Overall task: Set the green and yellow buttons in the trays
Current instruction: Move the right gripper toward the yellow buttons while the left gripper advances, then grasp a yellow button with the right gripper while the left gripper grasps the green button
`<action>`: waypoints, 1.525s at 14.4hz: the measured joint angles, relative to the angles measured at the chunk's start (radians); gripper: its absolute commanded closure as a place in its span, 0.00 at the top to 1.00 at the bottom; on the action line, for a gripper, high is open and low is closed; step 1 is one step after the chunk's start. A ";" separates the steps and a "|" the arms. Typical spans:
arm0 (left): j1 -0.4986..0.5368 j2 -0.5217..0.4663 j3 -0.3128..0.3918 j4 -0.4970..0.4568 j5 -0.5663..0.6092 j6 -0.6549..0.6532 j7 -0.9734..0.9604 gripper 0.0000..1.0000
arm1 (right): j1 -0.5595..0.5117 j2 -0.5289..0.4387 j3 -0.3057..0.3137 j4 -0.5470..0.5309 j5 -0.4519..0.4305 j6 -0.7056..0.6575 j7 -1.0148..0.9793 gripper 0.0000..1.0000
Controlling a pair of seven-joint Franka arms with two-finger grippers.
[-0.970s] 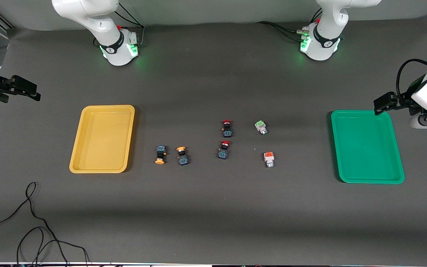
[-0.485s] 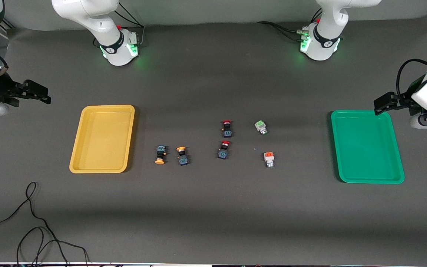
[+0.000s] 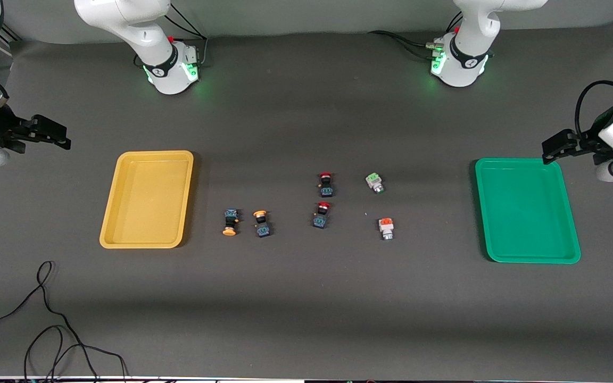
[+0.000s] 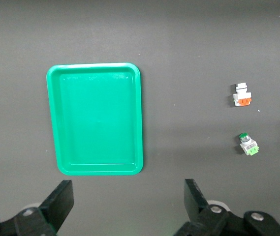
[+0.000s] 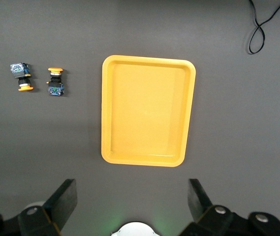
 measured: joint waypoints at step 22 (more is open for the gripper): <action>-0.407 -0.007 -0.066 -0.222 -0.059 0.220 -0.818 1.00 | 0.315 0.375 0.011 -0.391 0.110 0.832 0.347 1.00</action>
